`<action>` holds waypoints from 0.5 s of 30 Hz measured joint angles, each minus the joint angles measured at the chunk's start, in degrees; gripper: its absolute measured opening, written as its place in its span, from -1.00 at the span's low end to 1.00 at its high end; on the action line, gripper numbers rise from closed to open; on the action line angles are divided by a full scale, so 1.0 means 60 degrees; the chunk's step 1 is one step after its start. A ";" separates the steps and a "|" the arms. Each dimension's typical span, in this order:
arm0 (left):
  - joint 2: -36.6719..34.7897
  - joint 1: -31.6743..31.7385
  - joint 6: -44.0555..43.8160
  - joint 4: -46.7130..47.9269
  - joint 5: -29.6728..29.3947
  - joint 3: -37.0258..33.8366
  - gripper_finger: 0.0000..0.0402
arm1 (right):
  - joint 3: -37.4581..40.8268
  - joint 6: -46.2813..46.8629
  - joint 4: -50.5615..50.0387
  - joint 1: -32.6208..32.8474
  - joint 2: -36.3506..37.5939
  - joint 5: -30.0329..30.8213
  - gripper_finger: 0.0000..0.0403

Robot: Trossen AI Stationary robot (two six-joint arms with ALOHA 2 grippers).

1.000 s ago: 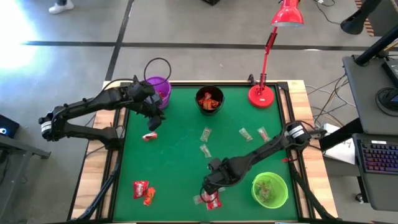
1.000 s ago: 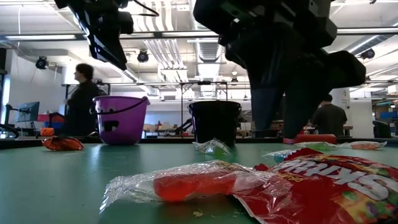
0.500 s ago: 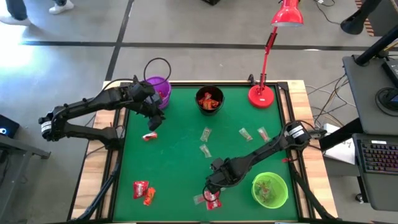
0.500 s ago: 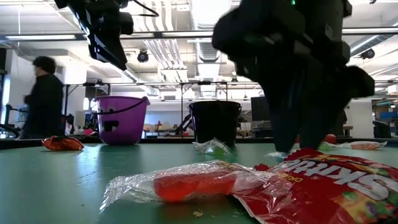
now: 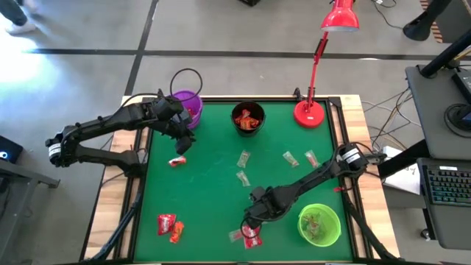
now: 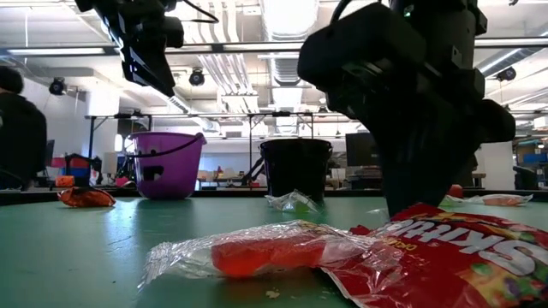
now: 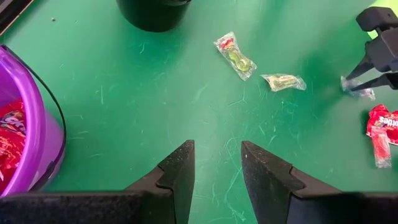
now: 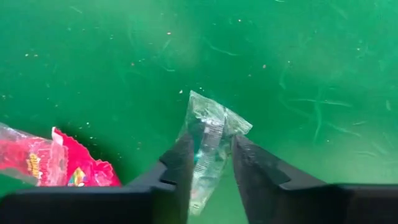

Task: Sort candy
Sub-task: Put the blue gummy into the green bucket

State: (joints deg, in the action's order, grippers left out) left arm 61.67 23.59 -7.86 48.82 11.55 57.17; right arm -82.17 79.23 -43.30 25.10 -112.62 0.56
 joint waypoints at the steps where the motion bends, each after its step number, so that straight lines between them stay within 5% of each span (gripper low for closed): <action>1: 0.0000 0.0004 0.0001 0.0004 0.0000 0.0000 -0.43 | 0.0055 0.0072 0.0057 0.0000 0.0000 -0.0002 -0.61; 8: 0.0000 0.0004 0.0004 0.0004 0.0000 0.0000 -0.43 | 0.0149 -0.0054 0.0156 0.0000 0.0018 -0.0091 -0.92; 15: 0.0000 0.0004 -0.0033 0.0004 0.0000 0.0000 -0.43 | -0.0208 -0.0737 -0.0076 0.0000 0.0467 -0.0092 -0.96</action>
State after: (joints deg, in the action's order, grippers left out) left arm 61.67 23.62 -8.05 48.84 11.55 57.17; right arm -83.41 74.80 -43.76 25.10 -109.82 0.01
